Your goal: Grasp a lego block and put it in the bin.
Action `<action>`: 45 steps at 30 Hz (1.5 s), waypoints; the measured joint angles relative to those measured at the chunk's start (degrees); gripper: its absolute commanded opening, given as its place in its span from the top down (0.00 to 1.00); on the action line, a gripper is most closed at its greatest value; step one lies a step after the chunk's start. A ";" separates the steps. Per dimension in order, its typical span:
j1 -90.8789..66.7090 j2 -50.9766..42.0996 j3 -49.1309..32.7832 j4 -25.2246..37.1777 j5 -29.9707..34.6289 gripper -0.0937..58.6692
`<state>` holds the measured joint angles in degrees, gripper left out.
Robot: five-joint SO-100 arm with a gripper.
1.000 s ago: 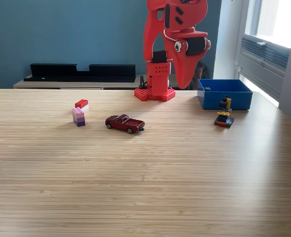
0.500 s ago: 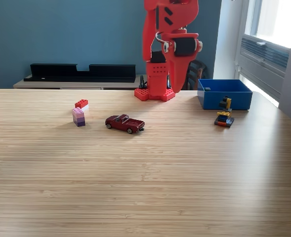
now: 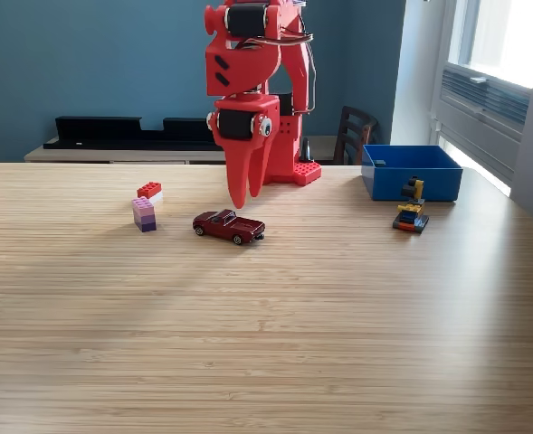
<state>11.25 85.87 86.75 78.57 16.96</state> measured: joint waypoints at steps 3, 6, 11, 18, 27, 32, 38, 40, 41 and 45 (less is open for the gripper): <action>0.97 0.00 0.00 0.53 0.18 0.60; 2.20 0.09 1.76 1.85 0.18 0.60; 4.48 0.09 9.32 1.23 0.79 0.63; 7.47 4.31 15.64 -3.08 1.32 0.65; 5.54 19.69 29.09 -12.66 -2.72 0.66; 5.62 23.64 36.74 -16.70 -4.92 0.66; 5.27 24.52 41.84 -20.39 -8.53 0.65; 5.27 24.52 42.36 -21.45 -9.58 0.65; 5.27 24.52 42.45 -21.88 -10.28 0.64; 6.06 24.52 42.45 -23.12 -12.83 0.61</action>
<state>17.31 110.39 129.20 55.46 4.13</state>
